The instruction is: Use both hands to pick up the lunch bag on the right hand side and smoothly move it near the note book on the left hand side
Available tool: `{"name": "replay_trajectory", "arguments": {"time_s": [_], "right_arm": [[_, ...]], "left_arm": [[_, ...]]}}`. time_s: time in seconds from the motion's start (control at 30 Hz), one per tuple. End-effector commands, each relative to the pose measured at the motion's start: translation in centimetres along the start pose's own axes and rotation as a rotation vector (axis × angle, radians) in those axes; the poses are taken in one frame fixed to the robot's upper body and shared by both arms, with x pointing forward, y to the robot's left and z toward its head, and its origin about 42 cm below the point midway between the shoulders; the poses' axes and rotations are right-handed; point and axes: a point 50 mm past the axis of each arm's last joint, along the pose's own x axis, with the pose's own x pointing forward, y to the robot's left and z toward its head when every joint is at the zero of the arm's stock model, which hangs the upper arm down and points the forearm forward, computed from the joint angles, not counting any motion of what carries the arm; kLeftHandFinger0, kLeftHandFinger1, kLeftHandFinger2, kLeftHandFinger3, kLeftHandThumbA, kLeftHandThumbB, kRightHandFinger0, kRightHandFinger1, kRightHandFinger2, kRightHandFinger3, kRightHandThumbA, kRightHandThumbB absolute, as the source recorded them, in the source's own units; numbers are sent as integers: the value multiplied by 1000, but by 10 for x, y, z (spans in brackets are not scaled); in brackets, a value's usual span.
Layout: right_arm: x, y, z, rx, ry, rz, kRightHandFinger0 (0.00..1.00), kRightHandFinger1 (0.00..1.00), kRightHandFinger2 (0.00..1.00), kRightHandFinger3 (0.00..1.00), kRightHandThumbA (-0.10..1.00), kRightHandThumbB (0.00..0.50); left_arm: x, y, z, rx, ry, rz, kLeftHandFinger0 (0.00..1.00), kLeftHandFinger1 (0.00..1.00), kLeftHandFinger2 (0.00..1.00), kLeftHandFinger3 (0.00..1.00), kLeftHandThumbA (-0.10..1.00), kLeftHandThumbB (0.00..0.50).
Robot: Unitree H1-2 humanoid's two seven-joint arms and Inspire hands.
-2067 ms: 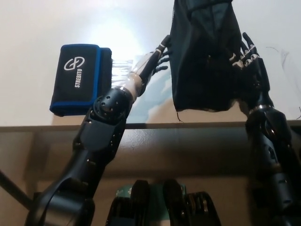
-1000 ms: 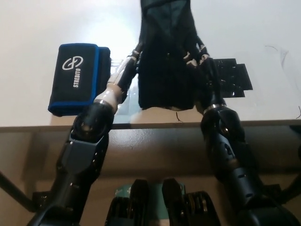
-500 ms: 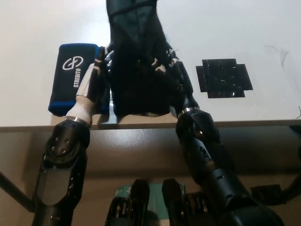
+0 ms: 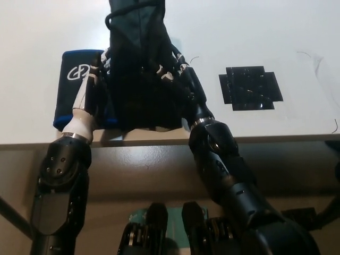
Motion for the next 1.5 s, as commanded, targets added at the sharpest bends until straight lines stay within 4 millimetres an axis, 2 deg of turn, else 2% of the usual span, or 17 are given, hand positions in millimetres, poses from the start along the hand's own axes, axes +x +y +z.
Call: {"name": "replay_trajectory", "arguments": {"time_s": [0.0, 0.03, 0.17, 0.2, 0.3, 0.5, 0.57, 0.63, 0.77, 0.87, 0.97, 1.07, 1.17, 1.27, 1.37, 1.43, 1.47], "right_arm": [[19, 49, 18, -67, -78, 147, 1000, 1000, 1000, 1000, 1000, 319], [19, 45, 19, -115, -93, 139, 1000, 1000, 1000, 1000, 1000, 306], [18, 29, 26, -249, -117, 109, 1000, 1000, 1000, 1000, 1000, 366], [17, 25, 28, -317, -127, 91, 1000, 1000, 1000, 1000, 1000, 358], [13, 10, 41, -483, -190, 72, 1000, 1000, 1000, 1000, 1000, 306], [1, -15, 64, -730, -319, 31, 1000, 1000, 1000, 1000, 1000, 396], [-6, -25, 75, -827, -384, 11, 1000, 1000, 1000, 1000, 1000, 390], [-14, -34, 86, -842, -416, 21, 1000, 1000, 1000, 1000, 1000, 439], [-29, -45, 107, -783, -459, 33, 1000, 1000, 1000, 1000, 1000, 435], [-47, -50, 125, -701, -503, 37, 1000, 1000, 1000, 1000, 1000, 400], [-68, -54, 138, -586, -517, 44, 1000, 1000, 1000, 1000, 1000, 461], [-89, -61, 147, -549, -546, 45, 1000, 1000, 1000, 1000, 1000, 447], [-109, -71, 151, -550, -558, 26, 1000, 1000, 1000, 1000, 1000, 428], [-141, -100, 152, -550, -567, -36, 1000, 1000, 1000, 1000, 1000, 425], [-162, -121, 141, -571, -561, -112, 1000, 1000, 1000, 1000, 1000, 416], [-179, -137, 129, -565, -539, -183, 1000, 1000, 1000, 1000, 1000, 451], [-191, -149, 120, -557, -519, -214, 1000, 1000, 1000, 1000, 1000, 444]], "left_arm": [[12, 8, 20, 10, -64, 22, 1000, 1000, 1000, 1000, 1000, 348], [12, 10, 20, 20, -59, 25, 1000, 1000, 1000, 1000, 1000, 343], [13, 19, 19, 88, -51, 36, 1000, 1000, 1000, 1000, 1000, 353], [13, 22, 21, 125, -51, 34, 1000, 1000, 1000, 1000, 1000, 380], [8, 34, 27, 301, -67, 19, 1000, 1000, 1000, 1000, 1000, 390], [0, 55, 37, 497, -95, 3, 1000, 1000, 1000, 1000, 1000, 432], [-3, 61, 44, 554, -100, -2, 1000, 1000, 1000, 1000, 1000, 450], [-5, 67, 51, 582, -117, -16, 1000, 1000, 1000, 1000, 1000, 471], [-12, 75, 64, 616, -130, -38, 1000, 1000, 1000, 1000, 1000, 492], [-18, 80, 75, 655, -170, -53, 1000, 1000, 1000, 1000, 1000, 461], [-26, 86, 81, 668, -200, -58, 1000, 1000, 1000, 1000, 1000, 448], [-37, 90, 83, 678, -218, -62, 1000, 1000, 1000, 1000, 1000, 440], [-48, 94, 83, 678, -217, -62, 1000, 1000, 1000, 1000, 1000, 431], [-75, 108, 79, 640, -205, -32, 1000, 1000, 1000, 1000, 1000, 437], [-95, 115, 70, 618, -204, 8, 1000, 1000, 1000, 1000, 1000, 404], [-113, 118, 62, 601, -178, 44, 1000, 1000, 1000, 1000, 1000, 408], [-123, 121, 55, 583, -168, 70, 1000, 1000, 1000, 1000, 1000, 399]]}}
